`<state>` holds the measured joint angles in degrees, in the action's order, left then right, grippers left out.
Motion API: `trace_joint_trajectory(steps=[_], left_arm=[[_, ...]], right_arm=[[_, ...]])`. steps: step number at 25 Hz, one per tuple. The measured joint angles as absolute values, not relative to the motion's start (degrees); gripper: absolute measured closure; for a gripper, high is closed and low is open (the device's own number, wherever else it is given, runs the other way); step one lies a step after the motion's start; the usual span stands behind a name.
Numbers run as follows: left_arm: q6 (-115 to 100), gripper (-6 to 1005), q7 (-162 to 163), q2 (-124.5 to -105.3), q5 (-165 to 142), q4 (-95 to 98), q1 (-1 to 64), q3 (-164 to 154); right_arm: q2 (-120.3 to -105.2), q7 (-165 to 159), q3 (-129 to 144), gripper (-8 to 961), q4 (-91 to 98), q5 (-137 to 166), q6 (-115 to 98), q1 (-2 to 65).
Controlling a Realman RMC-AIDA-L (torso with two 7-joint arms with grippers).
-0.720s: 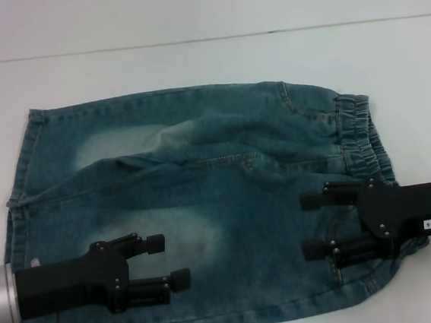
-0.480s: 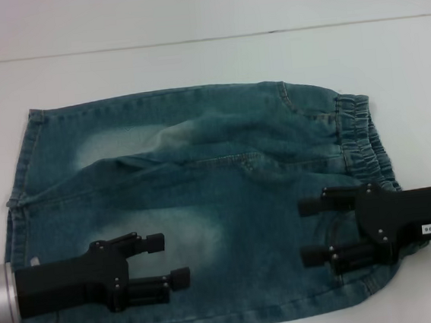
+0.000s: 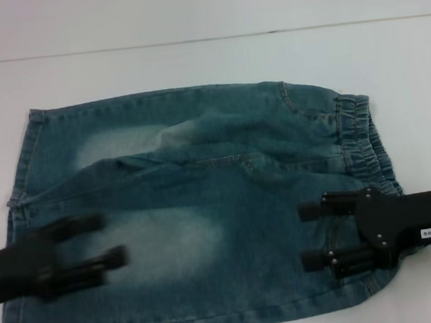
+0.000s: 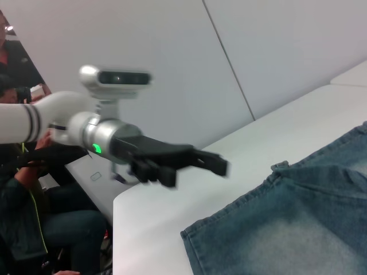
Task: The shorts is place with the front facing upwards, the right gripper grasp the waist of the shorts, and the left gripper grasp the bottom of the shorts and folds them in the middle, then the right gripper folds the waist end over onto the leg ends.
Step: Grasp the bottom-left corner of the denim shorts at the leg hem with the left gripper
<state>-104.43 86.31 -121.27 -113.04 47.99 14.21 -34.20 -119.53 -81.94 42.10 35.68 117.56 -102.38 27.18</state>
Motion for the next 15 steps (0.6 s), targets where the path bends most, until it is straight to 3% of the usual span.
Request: trace_joint_trajectory(steps=[8,15], left_arm=[[-109.36,67,88.29,-121.47,-120.22,58.31,7.03,-19.53],[-108.22,68,88.39,-122.17,-128.26,60.02,5.49,-16.31]], right_arm=[[-119.53,-81.86,42.1,9,35.68,117.57,-102.39,27.21],[-119.53,-81.95,42.1,9,35.68,117.6,-102.4,27.48]])
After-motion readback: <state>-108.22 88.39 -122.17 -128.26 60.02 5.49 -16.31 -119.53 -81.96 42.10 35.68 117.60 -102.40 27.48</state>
